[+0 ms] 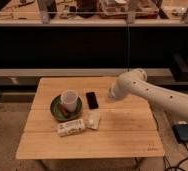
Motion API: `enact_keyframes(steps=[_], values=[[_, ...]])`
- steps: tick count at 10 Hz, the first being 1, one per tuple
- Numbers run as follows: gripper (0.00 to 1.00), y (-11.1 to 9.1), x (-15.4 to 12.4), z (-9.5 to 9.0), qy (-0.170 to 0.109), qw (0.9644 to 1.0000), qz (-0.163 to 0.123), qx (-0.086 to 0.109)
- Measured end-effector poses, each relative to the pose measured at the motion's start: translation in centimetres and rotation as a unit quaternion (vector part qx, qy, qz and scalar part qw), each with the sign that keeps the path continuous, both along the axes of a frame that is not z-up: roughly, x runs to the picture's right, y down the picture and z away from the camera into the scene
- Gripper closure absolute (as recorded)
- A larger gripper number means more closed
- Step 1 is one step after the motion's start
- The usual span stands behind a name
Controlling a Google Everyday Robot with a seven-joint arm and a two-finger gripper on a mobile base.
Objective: Stand the bottle upright
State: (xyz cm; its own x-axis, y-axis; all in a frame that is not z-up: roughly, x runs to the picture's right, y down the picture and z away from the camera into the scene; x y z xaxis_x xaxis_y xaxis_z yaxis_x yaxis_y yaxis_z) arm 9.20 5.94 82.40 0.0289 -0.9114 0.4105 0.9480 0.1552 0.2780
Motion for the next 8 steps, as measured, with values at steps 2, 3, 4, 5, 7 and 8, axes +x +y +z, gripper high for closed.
enact_keyframes(steps=[2,3,4,5,7,8], values=[[0.94,0.7,-0.6,0.5,-0.020,0.9995,-0.022,-0.011],[0.94,1.0,-0.7,0.5,-0.026,0.9991,-0.029,-0.014],[0.94,0.9,-0.7,0.5,-0.026,0.9991,-0.029,-0.014],[0.94,0.9,-0.8,0.5,-0.027,0.9991,-0.030,-0.013],[0.94,0.6,-1.2,0.4,-0.044,0.9984,-0.035,0.005],[0.94,0.3,-1.6,0.2,-0.061,0.9969,-0.042,0.026]])
